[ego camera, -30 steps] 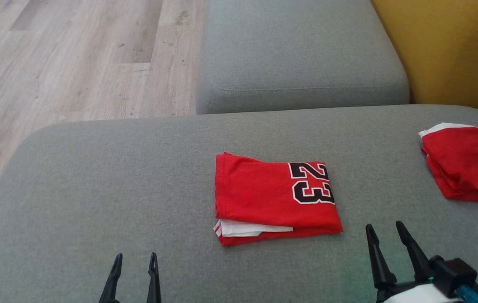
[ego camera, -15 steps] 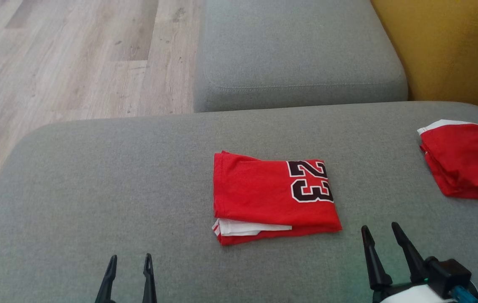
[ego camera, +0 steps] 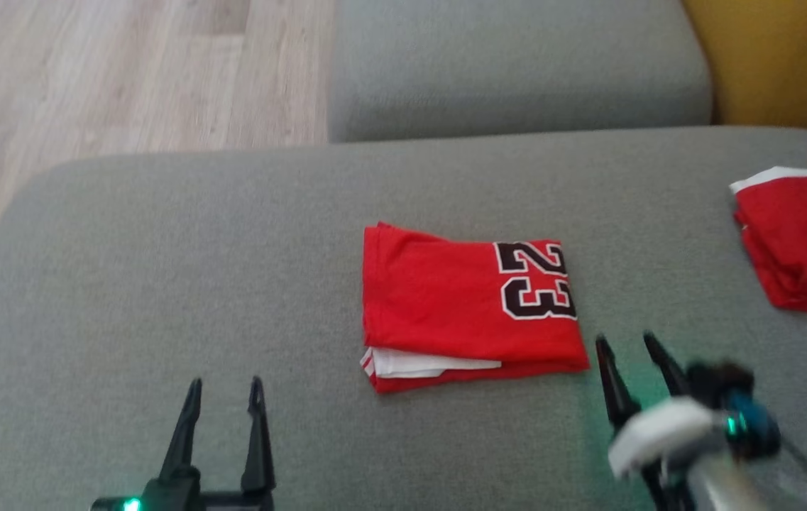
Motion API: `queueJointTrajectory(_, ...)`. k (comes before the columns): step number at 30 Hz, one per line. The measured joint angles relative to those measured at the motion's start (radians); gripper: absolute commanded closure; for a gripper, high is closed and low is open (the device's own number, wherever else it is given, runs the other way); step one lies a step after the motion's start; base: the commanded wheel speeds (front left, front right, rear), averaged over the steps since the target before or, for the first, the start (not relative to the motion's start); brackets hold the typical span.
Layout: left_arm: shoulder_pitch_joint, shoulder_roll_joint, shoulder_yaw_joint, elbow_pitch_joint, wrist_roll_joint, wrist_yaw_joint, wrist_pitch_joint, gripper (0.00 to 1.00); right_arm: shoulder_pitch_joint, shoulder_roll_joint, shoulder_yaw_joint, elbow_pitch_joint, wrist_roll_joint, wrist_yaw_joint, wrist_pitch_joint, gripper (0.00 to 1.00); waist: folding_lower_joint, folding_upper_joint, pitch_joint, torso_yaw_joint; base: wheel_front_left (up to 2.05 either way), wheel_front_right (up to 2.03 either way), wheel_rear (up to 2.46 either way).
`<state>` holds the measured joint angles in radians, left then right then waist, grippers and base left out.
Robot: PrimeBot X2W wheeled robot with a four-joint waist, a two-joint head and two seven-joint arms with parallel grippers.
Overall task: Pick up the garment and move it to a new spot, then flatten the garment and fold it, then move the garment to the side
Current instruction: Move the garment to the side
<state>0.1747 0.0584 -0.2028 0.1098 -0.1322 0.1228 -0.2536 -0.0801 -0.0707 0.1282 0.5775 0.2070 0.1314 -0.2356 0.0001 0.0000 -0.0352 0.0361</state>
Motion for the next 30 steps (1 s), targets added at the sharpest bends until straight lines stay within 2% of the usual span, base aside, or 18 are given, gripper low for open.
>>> queueJointTrajectory(7, -0.033, -0.001, -0.050, -0.005, 0.000, -0.001, 0.000, 0.00, -0.247, 0.005, -0.056, 0.210, 0.029, 0.000, 0.159, 0.00, 0.0000, 0.0000, 0.062, 0.032, 0.00, 0.00, 0.00)
queueJointTrajectory(10, -0.072, -0.001, -0.074, -0.003, 0.000, 0.000, 0.000, 0.00, -0.325, 0.006, -0.044, 0.308, 0.033, 0.000, 0.186, 0.00, 0.0001, 0.0000, 0.091, 0.058, 0.00, 0.00, 0.00)
queueJointTrajectory(11, -0.082, -0.001, -0.082, -0.002, 0.000, 0.000, 0.000, 0.00, -0.336, 0.007, -0.037, 0.329, 0.033, 0.000, 0.189, 0.04, 0.0001, 0.0000, 0.096, 0.066, 0.00, 0.00, 0.00)
queueJointTrajectory(13, -0.095, -0.001, -0.088, 0.001, 0.000, 0.000, 0.000, 0.00, -0.345, 0.007, -0.027, 0.368, 0.033, 0.000, 0.184, 0.96, 0.0001, 0.0000, 0.103, 0.082, 0.00, 0.00, 0.00)
queueJointTrajectory(14, -0.096, -0.001, -0.089, 0.001, 0.000, 0.000, 0.000, 0.00, -0.344, 0.007, -0.020, 0.386, 0.037, 0.000, 0.179, 1.00, 0.0000, 0.0000, 0.107, 0.088, 0.00, 0.00, 0.00)
queueJointTrajectory(22, -0.099, -0.001, -0.091, -0.005, 0.000, 0.011, 0.000, 0.00, -0.390, -0.009, 0.002, 0.433, 0.073, 0.000, 0.091, 1.00, -0.0001, 0.0000, 0.142, 0.091, 0.00, 0.00, 0.00)
queueJointTrajectory(25, -0.110, -0.001, -0.093, -0.012, -0.001, 0.012, 0.000, 0.00, -0.430, -0.067, 0.001, 0.431, 0.063, 0.000, 0.076, 1.00, 0.0000, 0.0000, 0.159, 0.076, 0.00, 0.00, 0.00)
queueJointTrajectory(30, -0.137, -0.002, -0.097, -0.023, -0.012, 0.015, 0.000, 0.00, -0.515, -0.202, -0.026, 0.387, 0.034, 0.000, 0.070, 1.00, 0.0000, 0.0000, 0.193, 0.031, 0.00, 0.00, 0.00)
